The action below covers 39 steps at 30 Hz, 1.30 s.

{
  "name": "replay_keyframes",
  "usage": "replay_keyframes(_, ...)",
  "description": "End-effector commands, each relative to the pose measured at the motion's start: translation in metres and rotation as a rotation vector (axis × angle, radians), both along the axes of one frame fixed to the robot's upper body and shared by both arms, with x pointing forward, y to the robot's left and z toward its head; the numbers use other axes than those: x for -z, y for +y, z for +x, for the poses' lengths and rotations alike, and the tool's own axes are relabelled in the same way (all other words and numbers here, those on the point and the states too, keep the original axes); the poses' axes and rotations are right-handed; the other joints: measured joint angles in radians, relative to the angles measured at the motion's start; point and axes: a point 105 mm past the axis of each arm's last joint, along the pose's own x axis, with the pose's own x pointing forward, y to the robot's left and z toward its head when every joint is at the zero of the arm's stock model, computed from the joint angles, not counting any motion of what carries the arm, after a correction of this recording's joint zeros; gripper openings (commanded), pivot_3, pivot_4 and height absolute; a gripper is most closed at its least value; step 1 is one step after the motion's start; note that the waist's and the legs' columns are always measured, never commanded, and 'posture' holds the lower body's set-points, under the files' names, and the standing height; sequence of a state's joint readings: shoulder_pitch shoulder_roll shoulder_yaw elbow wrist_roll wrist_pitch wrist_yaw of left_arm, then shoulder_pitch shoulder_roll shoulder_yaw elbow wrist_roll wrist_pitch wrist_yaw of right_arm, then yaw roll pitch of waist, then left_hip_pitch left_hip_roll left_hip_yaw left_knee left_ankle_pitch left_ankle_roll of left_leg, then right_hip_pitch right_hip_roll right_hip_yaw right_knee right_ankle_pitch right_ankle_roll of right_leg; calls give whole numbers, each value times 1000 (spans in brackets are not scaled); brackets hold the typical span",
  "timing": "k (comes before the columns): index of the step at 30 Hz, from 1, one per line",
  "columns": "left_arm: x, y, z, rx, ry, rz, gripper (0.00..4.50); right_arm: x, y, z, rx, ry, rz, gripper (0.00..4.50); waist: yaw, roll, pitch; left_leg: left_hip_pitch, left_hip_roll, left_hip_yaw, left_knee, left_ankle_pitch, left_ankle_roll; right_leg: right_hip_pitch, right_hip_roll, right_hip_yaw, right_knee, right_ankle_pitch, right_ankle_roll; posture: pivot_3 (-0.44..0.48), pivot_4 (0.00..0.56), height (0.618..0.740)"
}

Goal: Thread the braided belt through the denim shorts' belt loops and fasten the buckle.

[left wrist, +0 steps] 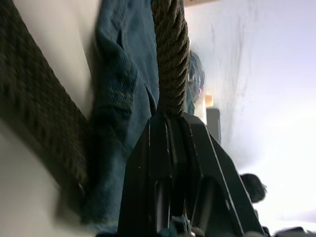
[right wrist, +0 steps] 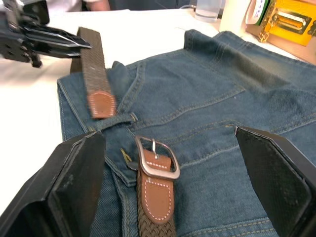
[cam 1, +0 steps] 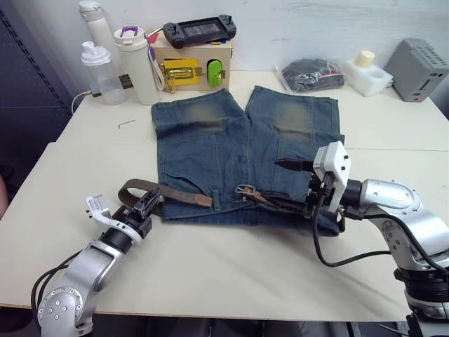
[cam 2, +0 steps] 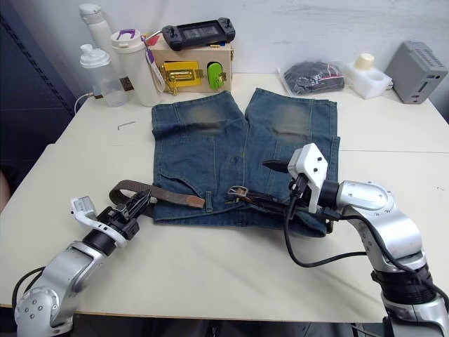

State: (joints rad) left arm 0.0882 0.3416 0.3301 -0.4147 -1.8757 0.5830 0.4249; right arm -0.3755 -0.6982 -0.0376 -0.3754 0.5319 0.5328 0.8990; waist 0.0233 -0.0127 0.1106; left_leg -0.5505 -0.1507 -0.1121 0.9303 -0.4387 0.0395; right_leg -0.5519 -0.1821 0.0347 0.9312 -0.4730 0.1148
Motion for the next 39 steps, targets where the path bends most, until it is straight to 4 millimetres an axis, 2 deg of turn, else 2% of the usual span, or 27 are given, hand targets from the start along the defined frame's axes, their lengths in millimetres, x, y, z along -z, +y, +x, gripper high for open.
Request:
replay_keyframes(1,-5,-8,3,6,-24,19,0,-14,0,-5,-8,-47,17,4461,1,0,0,0,0,0,0,0,0,0,0,0,0,0,0,0,150,645)
replay_keyframes(6,-2,-22,1,46,-28,46,0,-16,0,-5,1,-44,28,4461,1,0,0,0,0,0,0,0,0,0,0,0,-1,0,0,0,150,645)
replay_keyframes(15,0,-33,0,84,-40,121,0,-22,-3,-3,26,-54,50,4461,1,0,0,0,0,0,0,0,0,0,0,0,-1,0,0,0,150,645)
replay_keyframes(19,6,-49,0,172,-51,177,0,-21,-4,-2,34,-46,54,4461,2,0,0,0,0,0,0,0,0,0,0,0,-1,0,0,0,150,645)
replay_keyframes(21,8,-58,3,236,-83,249,0,-17,-4,-2,34,-38,39,4461,4,0,0,0,0,0,0,0,0,1,0,0,-2,0,0,0,150,645)
replay_keyframes(26,5,-59,18,393,-208,497,0,-9,-4,-3,14,-33,-20,4461,0,1,0,0,0,0,-2,1,0,1,1,-1,-5,0,0,0,150,645)
replay_keyframes(29,-3,-55,24,469,-273,529,0,-1,-2,-6,-11,-60,-86,4461,-3,1,0,1,0,0,-5,1,0,1,1,-1,-6,0,0,0,150,645)
replay_keyframes(32,1,-56,26,531,-295,593,0,7,1,-8,-35,-95,-148,4461,-9,1,0,2,1,0,-6,1,0,2,1,-1,-7,0,0,0,150,645)
replay_keyframes(36,8,-73,29,633,-333,607,0,32,18,-17,-132,-288,-349,4461,-9,1,0,3,1,0,-6,1,0,3,1,-2,-9,0,0,0,150,645)
replay_keyframes(39,10,-77,34,631,-335,586,0,46,26,-23,-199,-425,-448,4461,-1,1,0,3,1,0,-6,1,1,4,1,-2,-10,0,1,0,150,645)
